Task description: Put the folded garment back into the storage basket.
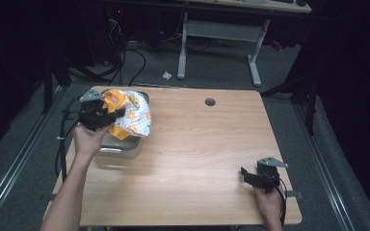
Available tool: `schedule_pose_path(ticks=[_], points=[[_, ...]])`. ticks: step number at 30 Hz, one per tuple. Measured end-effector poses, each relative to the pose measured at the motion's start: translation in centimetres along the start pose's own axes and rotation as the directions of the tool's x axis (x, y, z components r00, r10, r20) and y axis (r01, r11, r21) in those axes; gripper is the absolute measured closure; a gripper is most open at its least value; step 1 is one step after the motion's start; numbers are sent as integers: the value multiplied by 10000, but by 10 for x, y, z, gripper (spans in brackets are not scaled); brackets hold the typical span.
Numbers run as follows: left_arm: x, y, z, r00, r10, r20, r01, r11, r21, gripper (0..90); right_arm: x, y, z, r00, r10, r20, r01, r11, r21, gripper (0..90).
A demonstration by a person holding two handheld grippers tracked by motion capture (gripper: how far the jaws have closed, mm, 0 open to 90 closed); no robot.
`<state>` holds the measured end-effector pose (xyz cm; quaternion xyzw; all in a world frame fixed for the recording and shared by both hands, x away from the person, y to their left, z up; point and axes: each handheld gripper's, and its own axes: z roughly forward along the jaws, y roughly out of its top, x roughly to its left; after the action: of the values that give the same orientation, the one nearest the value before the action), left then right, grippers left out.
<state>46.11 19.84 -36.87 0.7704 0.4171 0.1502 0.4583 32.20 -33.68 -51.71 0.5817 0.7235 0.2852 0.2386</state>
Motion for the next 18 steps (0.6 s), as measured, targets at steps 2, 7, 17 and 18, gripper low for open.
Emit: schedule_pose_path(ticks=[2,7,17,18], points=[[3,0,0,10000,-32,-47,32,10000,-16,771,0,0,0,10000,-7,9,7,10000,-3,281],[11,-1,0,9998,-50,-201,50,10000,10,771,0,0,0,10000,-3,14,3,10000,-3,281],[26,-6,6,9997,-24,-259,30,9997,252,770,0,0,0,10000,-4,15,4,10000,-2,281],[27,-7,8,9998,-29,-219,35,9996,293,770,0,0,0,10000,-1,7,1,10000,-3,281]])
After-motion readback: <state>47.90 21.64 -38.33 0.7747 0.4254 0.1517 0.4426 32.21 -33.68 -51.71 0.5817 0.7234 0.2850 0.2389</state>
